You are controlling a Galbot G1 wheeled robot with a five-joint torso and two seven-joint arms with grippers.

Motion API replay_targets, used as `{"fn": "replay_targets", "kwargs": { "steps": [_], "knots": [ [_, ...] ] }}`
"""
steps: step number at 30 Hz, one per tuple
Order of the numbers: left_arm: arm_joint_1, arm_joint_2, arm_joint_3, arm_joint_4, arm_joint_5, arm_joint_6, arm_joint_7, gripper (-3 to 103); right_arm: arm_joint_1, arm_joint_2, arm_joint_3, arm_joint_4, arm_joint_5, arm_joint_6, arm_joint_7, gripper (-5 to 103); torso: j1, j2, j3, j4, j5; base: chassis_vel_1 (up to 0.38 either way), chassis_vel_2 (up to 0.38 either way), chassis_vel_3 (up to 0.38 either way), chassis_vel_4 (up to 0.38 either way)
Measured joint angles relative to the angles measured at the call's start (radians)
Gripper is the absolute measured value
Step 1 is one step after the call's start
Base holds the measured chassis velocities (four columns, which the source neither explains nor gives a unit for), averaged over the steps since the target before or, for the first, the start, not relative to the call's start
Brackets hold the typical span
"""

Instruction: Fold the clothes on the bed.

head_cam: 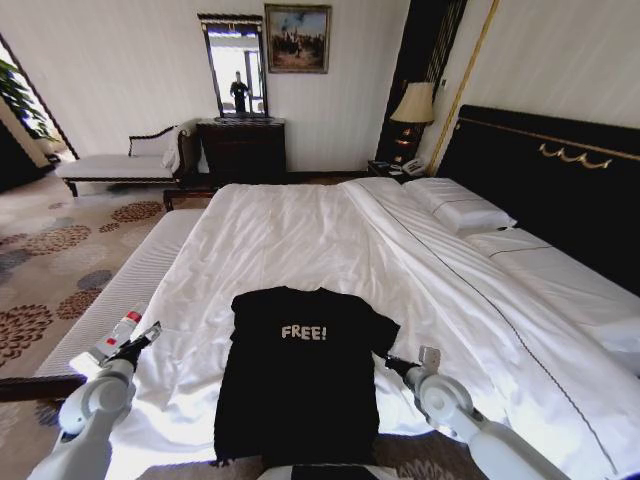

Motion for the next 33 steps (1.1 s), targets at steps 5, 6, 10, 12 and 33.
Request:
{"fn": "replay_targets", "kwargs": {
  "steps": [5, 6, 10, 12, 33],
  "knots": [
    [0.008, 0.0, -0.005, -0.011, 0.0, 0.0, 0.0, 100, -0.008, 0.003, 0.012, 0.029, -0.002, 0.006, 0.002, 22, 0.0, 0.0, 0.0, -0.0001, 0.0, 0.0, 0.0, 0.0, 0.0],
    [0.009, 0.0, -0.007, -0.014, 0.0, 0.0, 0.0, 100, -0.009, 0.003, 0.016, 0.039, -0.003, 0.009, 0.005, 22, 0.0, 0.0, 0.0, 0.0, 0.0001, 0.0, 0.0, 0.0, 0.0],
    [0.013, 0.0, -0.013, -0.021, -0.001, 0.0, 0.0, 100, -0.01, 0.004, 0.038, 0.082, -0.008, 0.016, 0.033, 33, 0.0, 0.0, 0.0, 0.0, 0.0, 0.0, 0.0, 0.0, 0.0],
    [0.014, 0.001, -0.017, -0.023, -0.004, 0.0, 0.0, 100, -0.01, 0.003, 0.059, 0.116, -0.01, 0.017, 0.056, 44, 0.0, 0.0, 0.0, 0.0, 0.0, 0.0, 0.0, 0.0, 0.0],
    [-0.211, 0.085, -0.031, -0.232, -0.564, 0.11, 0.017, 100, 0.249, 0.005, 0.139, -0.057, -0.056, 0.331, -0.186, 100, 0.0, 0.0, 0.0, -0.0002, 0.0006, 0.0, 0.0, 0.0, 0.0]
  ]
}}
